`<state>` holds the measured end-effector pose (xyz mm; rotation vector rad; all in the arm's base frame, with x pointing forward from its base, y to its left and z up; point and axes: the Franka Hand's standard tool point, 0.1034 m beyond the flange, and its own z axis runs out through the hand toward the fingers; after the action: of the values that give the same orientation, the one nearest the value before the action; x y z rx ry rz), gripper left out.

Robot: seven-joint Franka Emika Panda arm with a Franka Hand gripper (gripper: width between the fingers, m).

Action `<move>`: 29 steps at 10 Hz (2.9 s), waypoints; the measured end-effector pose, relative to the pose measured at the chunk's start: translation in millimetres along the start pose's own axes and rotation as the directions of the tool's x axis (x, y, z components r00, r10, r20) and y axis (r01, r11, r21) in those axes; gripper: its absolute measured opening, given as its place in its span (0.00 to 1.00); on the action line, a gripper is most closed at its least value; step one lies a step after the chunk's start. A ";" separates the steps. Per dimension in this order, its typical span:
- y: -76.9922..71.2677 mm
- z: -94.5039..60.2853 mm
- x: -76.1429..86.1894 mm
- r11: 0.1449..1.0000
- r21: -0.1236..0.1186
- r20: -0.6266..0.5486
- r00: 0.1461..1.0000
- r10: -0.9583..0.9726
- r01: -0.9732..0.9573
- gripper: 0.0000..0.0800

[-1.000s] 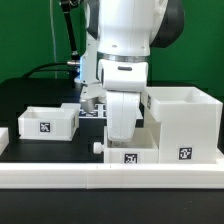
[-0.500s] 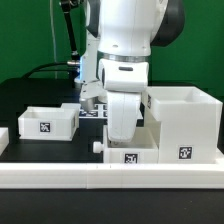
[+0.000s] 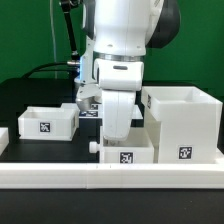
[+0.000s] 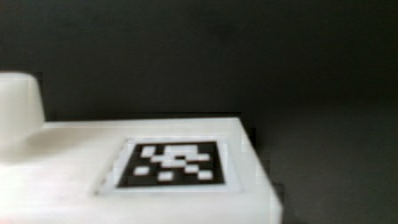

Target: Assemble drawer

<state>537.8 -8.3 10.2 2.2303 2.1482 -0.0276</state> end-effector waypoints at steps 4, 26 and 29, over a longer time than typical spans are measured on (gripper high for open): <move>-1.7 -0.6 8.9 1.000 -0.023 0.000 1.000 0.001 -0.001 0.05; -5.1 3.4 -12.7 0.998 -0.056 0.008 1.000 -0.023 0.024 0.05; -5.7 3.4 -7.5 0.998 -0.041 0.018 0.999 -0.051 0.052 0.05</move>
Offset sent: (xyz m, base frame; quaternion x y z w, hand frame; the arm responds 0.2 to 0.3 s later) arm -0.0052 0.0146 0.0016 -0.0072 -0.0332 -0.0387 0.9987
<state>531.9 -15.7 7.0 2.1448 2.1768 -0.0039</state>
